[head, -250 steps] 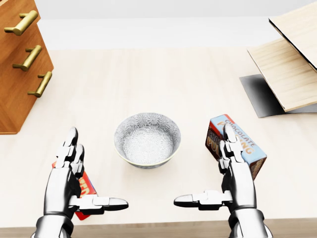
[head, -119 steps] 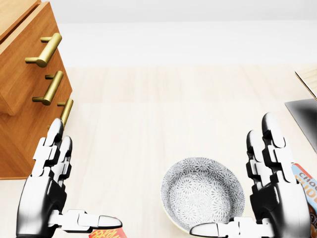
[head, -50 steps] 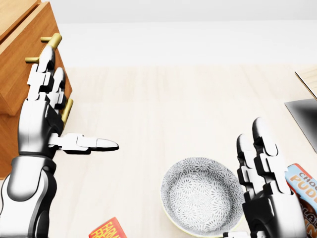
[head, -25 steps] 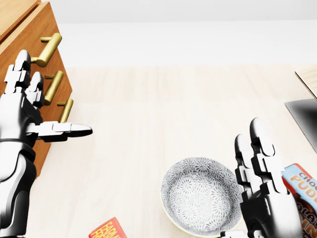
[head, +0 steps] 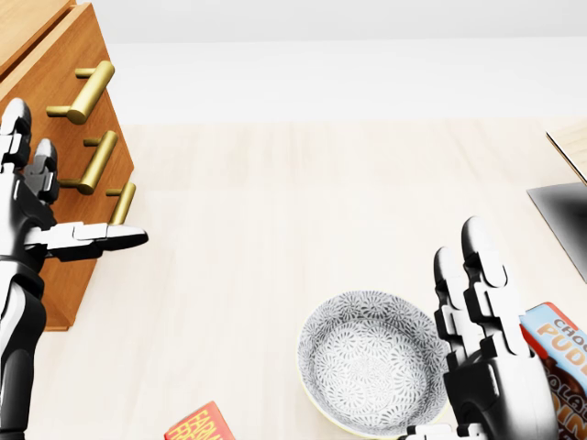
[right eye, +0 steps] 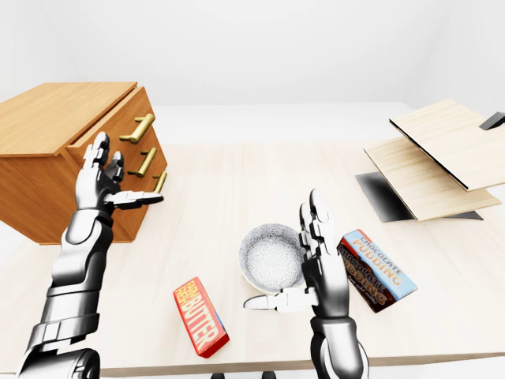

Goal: Close the top drawer of the cabinet and put the bowl on top of it.

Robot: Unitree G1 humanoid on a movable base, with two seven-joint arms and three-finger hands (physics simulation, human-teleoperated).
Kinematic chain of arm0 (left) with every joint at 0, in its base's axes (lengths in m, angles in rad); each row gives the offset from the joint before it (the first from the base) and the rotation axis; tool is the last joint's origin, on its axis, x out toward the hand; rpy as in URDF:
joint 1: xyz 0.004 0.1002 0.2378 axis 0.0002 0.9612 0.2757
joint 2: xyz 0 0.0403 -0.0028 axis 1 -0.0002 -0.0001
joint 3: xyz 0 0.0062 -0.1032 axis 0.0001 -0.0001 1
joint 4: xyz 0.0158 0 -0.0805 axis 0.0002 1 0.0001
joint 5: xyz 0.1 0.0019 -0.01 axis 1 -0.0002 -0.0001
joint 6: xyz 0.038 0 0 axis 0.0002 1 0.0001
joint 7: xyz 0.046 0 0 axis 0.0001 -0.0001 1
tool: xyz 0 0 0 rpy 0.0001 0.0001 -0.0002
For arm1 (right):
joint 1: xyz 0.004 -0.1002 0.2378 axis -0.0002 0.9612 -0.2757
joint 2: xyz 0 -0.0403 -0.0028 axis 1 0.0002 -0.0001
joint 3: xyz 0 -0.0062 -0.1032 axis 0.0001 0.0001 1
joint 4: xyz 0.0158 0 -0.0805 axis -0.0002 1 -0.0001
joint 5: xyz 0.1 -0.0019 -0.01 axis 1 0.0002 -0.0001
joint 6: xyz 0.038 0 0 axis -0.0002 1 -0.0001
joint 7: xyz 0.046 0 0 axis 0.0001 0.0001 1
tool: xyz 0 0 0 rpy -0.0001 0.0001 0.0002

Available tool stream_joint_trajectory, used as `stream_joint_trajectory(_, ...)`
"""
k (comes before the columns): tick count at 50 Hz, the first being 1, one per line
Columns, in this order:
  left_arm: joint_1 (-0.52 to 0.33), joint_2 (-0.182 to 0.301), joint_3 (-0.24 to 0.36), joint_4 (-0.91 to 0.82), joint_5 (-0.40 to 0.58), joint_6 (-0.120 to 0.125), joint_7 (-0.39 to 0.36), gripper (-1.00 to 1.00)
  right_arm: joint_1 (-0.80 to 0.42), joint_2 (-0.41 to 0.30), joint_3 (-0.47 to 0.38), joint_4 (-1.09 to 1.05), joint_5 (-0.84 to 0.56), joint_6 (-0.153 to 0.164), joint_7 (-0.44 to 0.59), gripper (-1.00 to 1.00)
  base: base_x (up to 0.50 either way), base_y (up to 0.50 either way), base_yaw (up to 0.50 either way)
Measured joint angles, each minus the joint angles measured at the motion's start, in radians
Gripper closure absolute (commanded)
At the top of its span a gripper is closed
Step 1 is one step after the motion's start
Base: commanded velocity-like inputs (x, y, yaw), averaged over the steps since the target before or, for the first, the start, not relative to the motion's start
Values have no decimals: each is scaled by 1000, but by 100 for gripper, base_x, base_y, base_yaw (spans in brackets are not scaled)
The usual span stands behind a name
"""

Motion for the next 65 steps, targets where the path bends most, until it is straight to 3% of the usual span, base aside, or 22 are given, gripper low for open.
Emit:
stream_joint_trajectory(12,-20,16,10,33,-19,0,0,-100,4,-1,5,2,-2,-9,-1,-100,0,0,0)
stream_joint_trajectory(38,-181,81,2,395,-59,0,-6,-100,4,-3,6,1,-1,-11,-2,-100,0,0,0)
stream_joint_trajectory(48,-155,89,10,349,-105,0,-12,-100,3,-3,5,2,-1,-10,-1,-100,0,0,0)
stream_joint_trajectory(65,-103,57,45,226,-194,0,-16,-100,-2,-3,8,9,-4,-8,-2,-100,0,0,0)
